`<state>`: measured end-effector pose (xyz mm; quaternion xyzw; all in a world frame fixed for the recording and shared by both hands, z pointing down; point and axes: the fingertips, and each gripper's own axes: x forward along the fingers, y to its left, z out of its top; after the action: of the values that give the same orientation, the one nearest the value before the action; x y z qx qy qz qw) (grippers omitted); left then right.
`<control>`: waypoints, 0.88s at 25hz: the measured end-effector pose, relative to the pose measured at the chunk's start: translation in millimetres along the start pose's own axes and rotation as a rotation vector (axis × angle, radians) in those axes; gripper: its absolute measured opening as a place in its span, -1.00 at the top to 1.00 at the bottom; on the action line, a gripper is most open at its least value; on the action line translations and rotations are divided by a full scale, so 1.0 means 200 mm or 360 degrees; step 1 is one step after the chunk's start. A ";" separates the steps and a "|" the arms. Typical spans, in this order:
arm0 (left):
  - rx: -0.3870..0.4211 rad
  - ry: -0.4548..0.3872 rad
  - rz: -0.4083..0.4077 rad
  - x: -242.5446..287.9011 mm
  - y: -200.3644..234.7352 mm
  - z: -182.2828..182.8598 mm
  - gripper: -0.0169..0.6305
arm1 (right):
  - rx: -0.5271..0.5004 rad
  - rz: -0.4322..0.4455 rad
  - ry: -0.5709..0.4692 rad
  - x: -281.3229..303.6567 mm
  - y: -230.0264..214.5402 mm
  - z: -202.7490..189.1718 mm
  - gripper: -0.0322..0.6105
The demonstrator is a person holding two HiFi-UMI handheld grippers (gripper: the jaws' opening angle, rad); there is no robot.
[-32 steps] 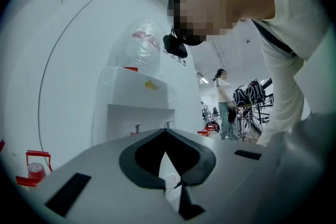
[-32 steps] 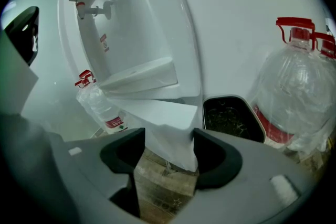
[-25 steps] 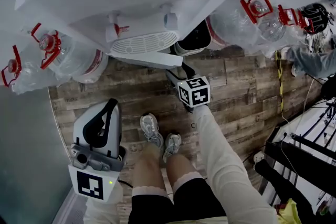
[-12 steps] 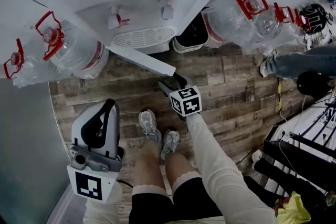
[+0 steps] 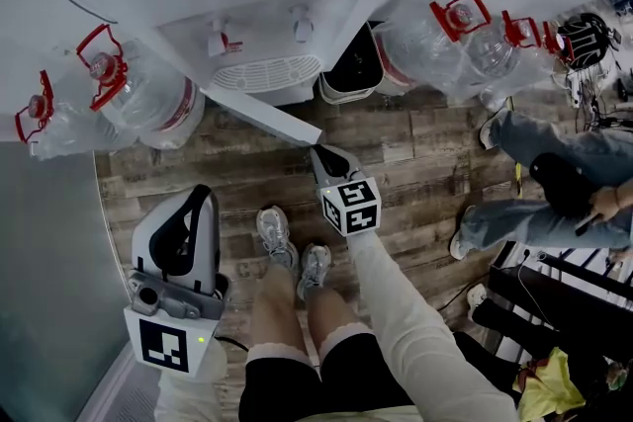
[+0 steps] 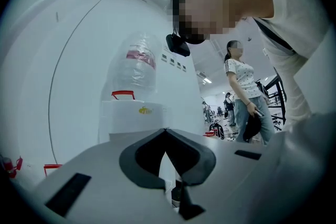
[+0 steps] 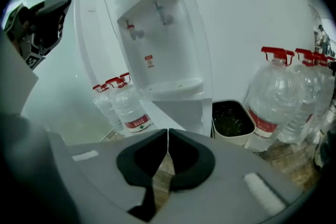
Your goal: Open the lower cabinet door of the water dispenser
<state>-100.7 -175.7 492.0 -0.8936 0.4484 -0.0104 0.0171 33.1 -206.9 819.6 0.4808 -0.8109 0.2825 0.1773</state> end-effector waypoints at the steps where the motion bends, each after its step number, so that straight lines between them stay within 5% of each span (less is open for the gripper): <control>1: -0.0003 0.0002 -0.0004 0.00 -0.01 0.02 0.93 | -0.0008 -0.0007 -0.0032 -0.04 0.01 0.05 0.87; 14: 0.0026 0.0004 0.0012 -0.07 -0.07 0.38 0.94 | -0.0063 -0.0026 -0.0373 -0.65 0.21 0.64 0.87; 22: 0.0050 0.0021 0.0053 -0.13 -0.14 0.65 0.94 | -0.0248 0.0017 -0.0455 -1.06 0.43 0.92 0.87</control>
<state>-90.3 -135.6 363.2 -0.8856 0.4630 -0.0229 0.0283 55.7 -146.1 532.0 0.4965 -0.8499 0.1484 0.0955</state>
